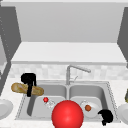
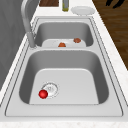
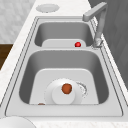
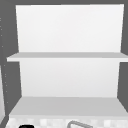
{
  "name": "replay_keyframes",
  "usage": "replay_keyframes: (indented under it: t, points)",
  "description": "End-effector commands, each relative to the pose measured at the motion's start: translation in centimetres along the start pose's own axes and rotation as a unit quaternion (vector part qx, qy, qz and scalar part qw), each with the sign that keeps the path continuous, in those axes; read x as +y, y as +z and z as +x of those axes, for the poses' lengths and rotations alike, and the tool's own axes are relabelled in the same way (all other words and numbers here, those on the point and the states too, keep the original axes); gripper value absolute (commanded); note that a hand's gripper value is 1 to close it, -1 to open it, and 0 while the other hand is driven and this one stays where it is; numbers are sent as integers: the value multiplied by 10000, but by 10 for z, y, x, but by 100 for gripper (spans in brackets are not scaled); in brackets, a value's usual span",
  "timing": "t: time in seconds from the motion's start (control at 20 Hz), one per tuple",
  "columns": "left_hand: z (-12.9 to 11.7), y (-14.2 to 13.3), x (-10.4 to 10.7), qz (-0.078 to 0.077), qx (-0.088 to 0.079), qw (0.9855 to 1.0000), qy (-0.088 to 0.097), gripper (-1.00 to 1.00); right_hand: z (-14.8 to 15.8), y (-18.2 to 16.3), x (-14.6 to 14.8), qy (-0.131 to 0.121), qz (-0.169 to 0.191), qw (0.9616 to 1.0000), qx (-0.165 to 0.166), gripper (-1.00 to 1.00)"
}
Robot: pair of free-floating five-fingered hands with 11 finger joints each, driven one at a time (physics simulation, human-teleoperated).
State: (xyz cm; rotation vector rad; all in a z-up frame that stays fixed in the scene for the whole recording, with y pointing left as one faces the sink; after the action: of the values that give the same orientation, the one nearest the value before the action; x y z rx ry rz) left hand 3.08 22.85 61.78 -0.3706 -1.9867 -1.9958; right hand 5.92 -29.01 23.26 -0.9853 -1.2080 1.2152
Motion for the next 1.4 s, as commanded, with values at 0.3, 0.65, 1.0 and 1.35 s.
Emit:
replay_keyframes:
  t: [0.3, 0.65, 1.0, 1.35]
  points:
    - [31, -30, 70, -22, 11, 10000, 9, 100, 0, 0, 0, 0, 0, 10000, 0, 0]
    - [46, -59, 121, -40, 25, 10000, 17, 100, 0, 0, 0, 0, 0, 10000, 0, 0]
    - [31, -79, 170, -19, 172, 9998, 56, 100, 0, 0, 0, 0, 0, 10000, 0, 0]
    - [-13, -85, 203, -8, 184, 9998, 100, 100, 0, 0, 0, 0, 0, 10000, 0, 0]
